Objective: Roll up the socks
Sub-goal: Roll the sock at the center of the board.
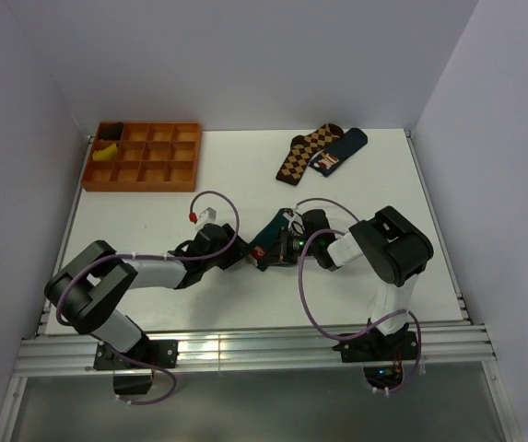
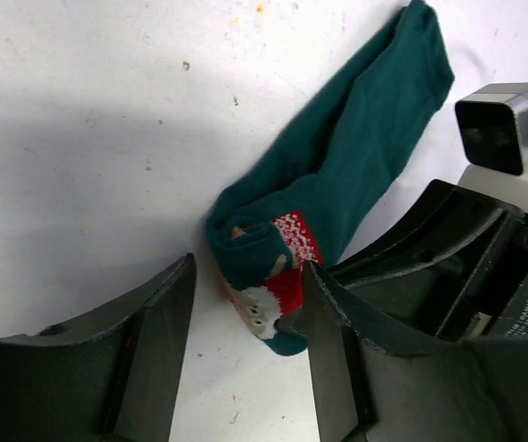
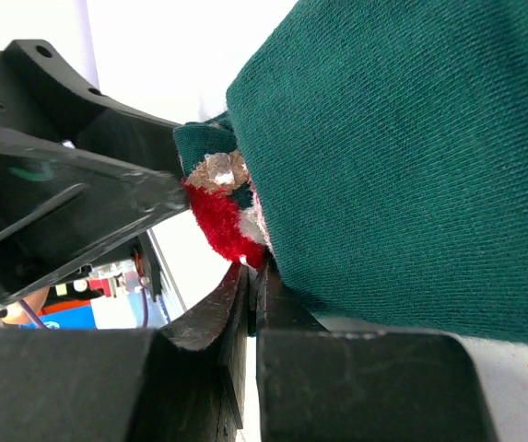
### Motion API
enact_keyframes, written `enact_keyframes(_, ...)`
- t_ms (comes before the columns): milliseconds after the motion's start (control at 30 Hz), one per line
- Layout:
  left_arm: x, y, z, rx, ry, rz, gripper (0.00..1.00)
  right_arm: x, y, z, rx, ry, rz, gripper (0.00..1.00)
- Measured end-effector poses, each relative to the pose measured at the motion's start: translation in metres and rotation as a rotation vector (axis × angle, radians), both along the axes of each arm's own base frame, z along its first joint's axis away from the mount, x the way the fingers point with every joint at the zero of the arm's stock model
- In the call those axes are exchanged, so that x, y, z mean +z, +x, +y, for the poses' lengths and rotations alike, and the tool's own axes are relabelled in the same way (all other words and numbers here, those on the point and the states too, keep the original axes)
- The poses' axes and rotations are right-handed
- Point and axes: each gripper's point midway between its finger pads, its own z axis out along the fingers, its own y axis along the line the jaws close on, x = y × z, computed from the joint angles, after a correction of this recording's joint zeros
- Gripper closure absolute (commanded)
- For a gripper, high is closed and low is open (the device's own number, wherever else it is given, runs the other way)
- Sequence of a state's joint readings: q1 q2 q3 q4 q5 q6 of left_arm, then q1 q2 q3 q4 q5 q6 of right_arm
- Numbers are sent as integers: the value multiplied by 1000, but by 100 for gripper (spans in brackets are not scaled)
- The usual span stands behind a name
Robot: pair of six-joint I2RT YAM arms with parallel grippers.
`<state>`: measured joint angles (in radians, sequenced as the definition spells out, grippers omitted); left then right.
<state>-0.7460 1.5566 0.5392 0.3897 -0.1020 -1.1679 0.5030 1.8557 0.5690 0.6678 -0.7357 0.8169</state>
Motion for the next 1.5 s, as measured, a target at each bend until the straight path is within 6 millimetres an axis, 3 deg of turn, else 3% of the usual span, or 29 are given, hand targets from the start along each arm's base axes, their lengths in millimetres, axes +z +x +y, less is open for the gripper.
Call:
enact_keyframes(200,-4,-1,1,0,10,10,50,0,0,0,0,0,0,100)
enact_keyframes(533,-11,1,-4,-11,18,25,73,0,0,0,5,-6,0,100)
enact_keyframes(667,-11,2,-6,-16,19,28,100,1,2,-1,6,-21,-23,95)
enact_keyframes(800,-9,5,-10,-35,37,34,100,4,5,-6,-6,-63,-75,75)
enact_keyframes(933,-8,6,-13,-55,73,43,100,11,5,-12,-19,-134,-159,62)
enact_keyframes(1333,-7,7,-5,-69,210,71,100,72,16,-26,-91,-328,-579,50)
enact_keyframes(1500,-6,5,-1,-79,260,96,100,59,-5,-20,-27,-440,-725,44)
